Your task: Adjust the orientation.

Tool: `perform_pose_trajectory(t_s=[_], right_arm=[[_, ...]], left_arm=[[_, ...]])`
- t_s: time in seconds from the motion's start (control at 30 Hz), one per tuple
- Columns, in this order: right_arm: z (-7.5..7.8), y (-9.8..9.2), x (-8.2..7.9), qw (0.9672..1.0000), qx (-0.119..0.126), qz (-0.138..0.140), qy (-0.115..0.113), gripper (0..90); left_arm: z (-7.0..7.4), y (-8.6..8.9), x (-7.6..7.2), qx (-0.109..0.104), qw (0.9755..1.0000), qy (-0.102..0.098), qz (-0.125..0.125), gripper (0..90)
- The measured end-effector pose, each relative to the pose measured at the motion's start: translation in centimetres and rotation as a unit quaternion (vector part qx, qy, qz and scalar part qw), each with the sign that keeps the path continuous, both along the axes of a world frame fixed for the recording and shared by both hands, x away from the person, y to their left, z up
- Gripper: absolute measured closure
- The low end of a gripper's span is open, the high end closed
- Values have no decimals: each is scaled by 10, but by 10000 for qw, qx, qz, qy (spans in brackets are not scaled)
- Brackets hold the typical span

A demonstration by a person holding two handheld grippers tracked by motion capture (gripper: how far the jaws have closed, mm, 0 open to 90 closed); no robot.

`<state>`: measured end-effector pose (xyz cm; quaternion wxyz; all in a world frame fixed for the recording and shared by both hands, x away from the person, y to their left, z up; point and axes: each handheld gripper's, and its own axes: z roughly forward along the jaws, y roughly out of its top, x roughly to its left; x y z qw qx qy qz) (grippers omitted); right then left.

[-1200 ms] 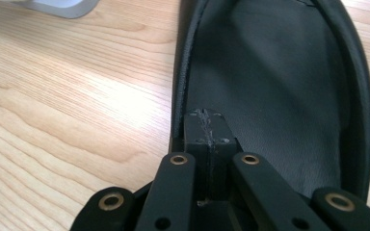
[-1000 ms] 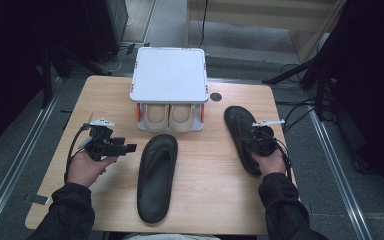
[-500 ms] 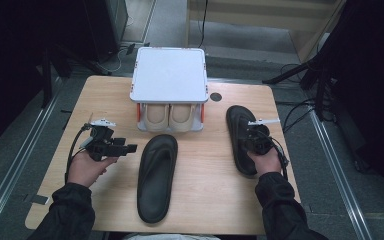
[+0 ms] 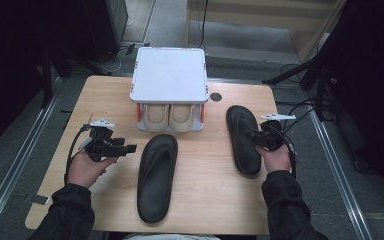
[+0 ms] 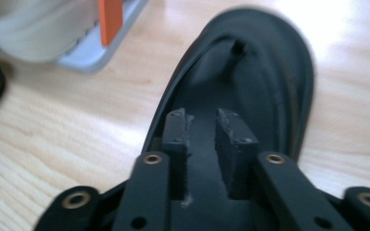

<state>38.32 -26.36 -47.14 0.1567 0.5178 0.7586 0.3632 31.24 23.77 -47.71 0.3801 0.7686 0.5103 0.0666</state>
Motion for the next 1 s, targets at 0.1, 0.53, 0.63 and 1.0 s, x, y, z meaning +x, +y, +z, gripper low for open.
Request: perform_pose_trajectory(t_s=[0.1,0.53,0.63,1.0], right_arm=[[4,-7,1,9999,-50,-101,-98,703],[-2,-25,21,9994,15,-353,35,649],[-6,-27,27,9992,38,-376,127,648],[-20,-28,41,9983,-17,-445,375,645]], left_arm=[[-1,2,-2,-16,10000,10,45,387],[-4,11,-16,5,9998,38,204,386],[-5,13,-20,33,9997,65,237,386],[-6,19,-26,45,9994,81,339,381]])
